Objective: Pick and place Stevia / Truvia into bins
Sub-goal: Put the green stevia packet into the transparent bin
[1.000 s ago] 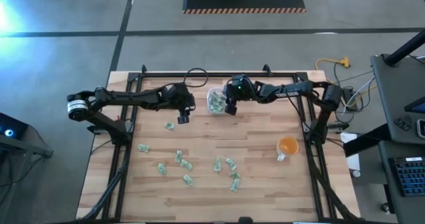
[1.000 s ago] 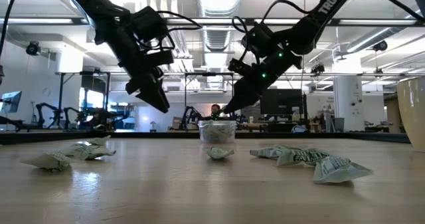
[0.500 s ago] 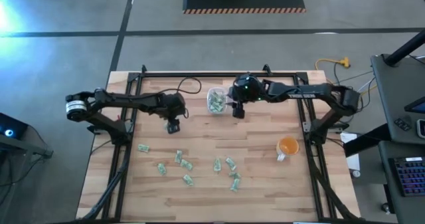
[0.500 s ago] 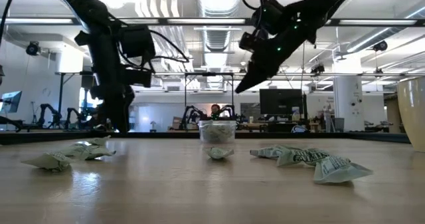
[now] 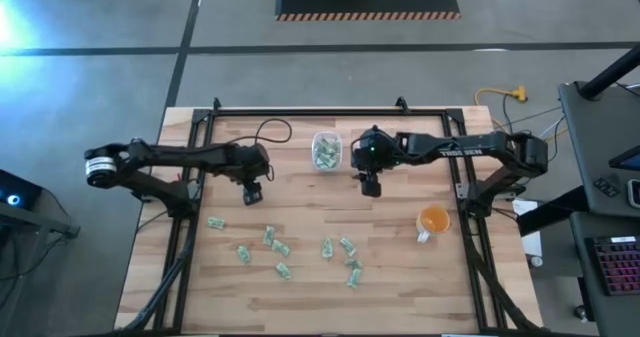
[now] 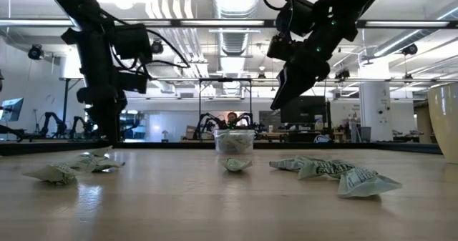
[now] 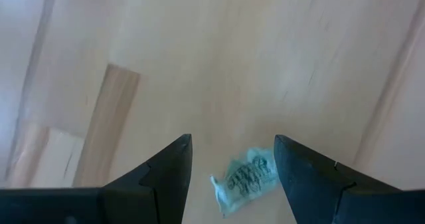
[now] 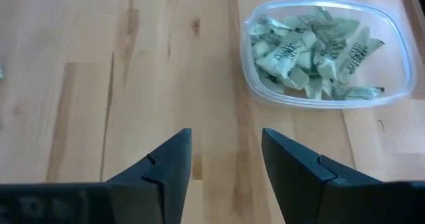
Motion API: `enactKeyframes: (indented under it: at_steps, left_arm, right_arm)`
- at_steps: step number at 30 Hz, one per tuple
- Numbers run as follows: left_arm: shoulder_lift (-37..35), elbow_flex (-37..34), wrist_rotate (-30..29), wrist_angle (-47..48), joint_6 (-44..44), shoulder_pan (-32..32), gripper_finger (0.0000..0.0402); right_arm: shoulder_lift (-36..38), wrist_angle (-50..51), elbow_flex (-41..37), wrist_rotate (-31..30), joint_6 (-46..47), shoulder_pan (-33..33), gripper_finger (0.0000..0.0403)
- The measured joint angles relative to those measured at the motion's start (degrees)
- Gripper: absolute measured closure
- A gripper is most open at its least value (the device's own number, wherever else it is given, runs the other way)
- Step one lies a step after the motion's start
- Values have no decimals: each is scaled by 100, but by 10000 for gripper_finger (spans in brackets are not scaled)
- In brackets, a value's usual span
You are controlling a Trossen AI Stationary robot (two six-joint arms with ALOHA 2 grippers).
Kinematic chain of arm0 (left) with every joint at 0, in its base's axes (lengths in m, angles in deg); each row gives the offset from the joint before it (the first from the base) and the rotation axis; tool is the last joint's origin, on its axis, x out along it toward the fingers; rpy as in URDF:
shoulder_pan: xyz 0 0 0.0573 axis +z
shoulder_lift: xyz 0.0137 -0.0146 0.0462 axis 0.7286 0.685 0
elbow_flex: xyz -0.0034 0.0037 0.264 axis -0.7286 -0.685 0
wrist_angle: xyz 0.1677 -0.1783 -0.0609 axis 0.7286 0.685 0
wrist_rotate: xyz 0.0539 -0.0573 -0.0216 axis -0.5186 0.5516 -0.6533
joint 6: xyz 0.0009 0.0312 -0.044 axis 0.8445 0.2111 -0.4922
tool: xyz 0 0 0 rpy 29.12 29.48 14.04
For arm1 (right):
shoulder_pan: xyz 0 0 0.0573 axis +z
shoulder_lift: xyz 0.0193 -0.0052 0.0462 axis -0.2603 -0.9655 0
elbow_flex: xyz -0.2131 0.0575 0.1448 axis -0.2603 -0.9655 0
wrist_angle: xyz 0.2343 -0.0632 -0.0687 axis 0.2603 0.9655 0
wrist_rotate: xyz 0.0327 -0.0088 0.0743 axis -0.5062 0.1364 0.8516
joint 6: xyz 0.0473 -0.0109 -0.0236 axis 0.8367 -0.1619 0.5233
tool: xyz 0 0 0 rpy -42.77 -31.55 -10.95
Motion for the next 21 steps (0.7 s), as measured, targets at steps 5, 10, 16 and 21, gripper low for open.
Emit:
enactKeyframes:
  at_steps: [5,10,16,21]
  left_arm:
    - [-350,0,-1,92,2,0,206]
    - [-435,-39,19,379,-141,0,206]
    - [-189,-208,189,135,-155,0,206]
    - [55,-382,204,-58,-151,0,206]
  right_arm:
    - [0,-2,0,-2,61,0,234]
    - [-52,1,-4,-2,160,-4,234]
    - [-60,-7,-4,-1,162,-1,239]
    - [-60,-7,-9,-1,219,-1,239]
